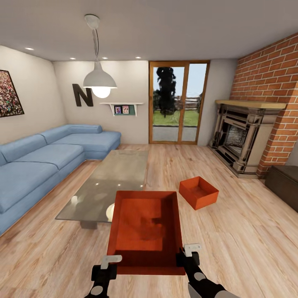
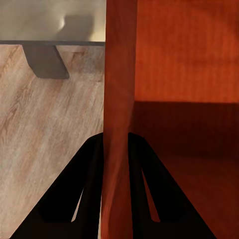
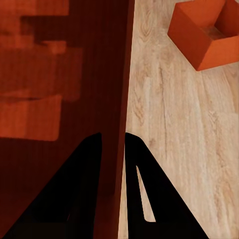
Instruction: Move the two storage containers from the living room to the garage. In the garage, place one container on the floor and stack the other container on top of it (either order is fine).
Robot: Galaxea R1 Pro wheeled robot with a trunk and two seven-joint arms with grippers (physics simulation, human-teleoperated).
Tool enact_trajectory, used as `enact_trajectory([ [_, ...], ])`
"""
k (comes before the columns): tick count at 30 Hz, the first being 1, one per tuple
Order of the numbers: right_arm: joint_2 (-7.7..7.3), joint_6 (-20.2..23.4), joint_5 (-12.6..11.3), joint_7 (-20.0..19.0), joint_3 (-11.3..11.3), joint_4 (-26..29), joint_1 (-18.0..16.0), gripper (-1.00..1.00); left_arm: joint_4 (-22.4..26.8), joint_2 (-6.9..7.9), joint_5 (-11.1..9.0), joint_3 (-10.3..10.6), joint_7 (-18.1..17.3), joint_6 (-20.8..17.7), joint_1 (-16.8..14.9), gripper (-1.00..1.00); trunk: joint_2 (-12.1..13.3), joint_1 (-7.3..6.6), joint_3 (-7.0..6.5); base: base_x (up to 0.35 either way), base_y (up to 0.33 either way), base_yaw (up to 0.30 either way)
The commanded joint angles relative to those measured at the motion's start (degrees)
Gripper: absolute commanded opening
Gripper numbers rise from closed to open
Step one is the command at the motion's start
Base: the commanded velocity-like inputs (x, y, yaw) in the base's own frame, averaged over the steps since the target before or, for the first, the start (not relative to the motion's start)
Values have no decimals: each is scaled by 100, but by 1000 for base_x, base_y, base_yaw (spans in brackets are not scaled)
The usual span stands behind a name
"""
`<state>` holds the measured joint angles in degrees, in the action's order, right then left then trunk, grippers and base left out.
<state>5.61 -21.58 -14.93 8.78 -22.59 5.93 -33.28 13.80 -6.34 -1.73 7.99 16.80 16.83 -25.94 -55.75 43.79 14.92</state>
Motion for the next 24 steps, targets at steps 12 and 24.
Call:
enact_trajectory([
  [12,-17,-48,-200,300,237,-13,-3,-100,185,1,-36,-105,61,47,-7,-100,-6,0,8,0,0,127],
  [24,-16,-48,-145,300,234,-13,-3,-100,177,1,-21,-96,61,48,-7,-100,-6,0,8,0,0,298],
])
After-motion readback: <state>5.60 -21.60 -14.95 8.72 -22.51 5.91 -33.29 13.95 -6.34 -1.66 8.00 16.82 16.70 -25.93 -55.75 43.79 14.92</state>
